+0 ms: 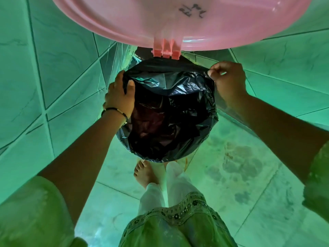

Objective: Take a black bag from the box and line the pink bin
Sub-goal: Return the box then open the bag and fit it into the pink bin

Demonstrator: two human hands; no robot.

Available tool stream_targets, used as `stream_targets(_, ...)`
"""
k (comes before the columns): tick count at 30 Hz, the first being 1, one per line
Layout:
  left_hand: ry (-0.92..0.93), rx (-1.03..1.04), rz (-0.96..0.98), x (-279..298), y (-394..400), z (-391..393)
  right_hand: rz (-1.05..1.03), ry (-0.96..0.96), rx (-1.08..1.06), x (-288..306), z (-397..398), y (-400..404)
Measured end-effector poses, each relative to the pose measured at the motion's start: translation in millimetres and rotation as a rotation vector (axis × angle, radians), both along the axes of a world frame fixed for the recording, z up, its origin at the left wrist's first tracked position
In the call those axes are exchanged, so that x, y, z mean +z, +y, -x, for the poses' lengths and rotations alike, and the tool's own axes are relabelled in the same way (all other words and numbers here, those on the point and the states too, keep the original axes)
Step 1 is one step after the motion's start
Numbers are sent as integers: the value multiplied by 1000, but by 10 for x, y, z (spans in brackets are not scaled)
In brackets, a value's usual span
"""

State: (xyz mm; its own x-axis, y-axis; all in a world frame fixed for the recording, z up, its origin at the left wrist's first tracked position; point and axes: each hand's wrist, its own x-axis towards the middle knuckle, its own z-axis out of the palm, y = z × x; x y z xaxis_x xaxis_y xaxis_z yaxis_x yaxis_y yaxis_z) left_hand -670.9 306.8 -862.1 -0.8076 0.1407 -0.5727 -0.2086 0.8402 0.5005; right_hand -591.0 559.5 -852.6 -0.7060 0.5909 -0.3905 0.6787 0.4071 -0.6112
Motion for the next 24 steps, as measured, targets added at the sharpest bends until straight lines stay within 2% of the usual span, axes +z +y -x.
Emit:
stream_targets(2,-24,36,-76,2,-29,24,254,-54,-258,-74,195,-15)
stream_targets(3,-30,61,-98,-22,-49,21,311,-48,-319,-130,290,-14)
stream_targets(7,-81,141,-77,-72,-27,67,415,-31,-311,-362,548,-35)
stream_targets(11,-140,245,-101,-118,-22,132,505,-105,-259,-520,341,-9)
stream_targets(14,-212,283,-73,-97,-27,177,452,-95,-277,-573,-7,46)
stream_targets(18,-255,310,7,-66,-86,234,201,-253,-121,-470,-647,107)
stream_targets(22,-144,561,-126,-76,-437,74,168,-306,-111,-163,-1314,35)
stream_targets(24,-160,662,-109,74,-615,-190,138,-320,-114,35,-1494,-28)
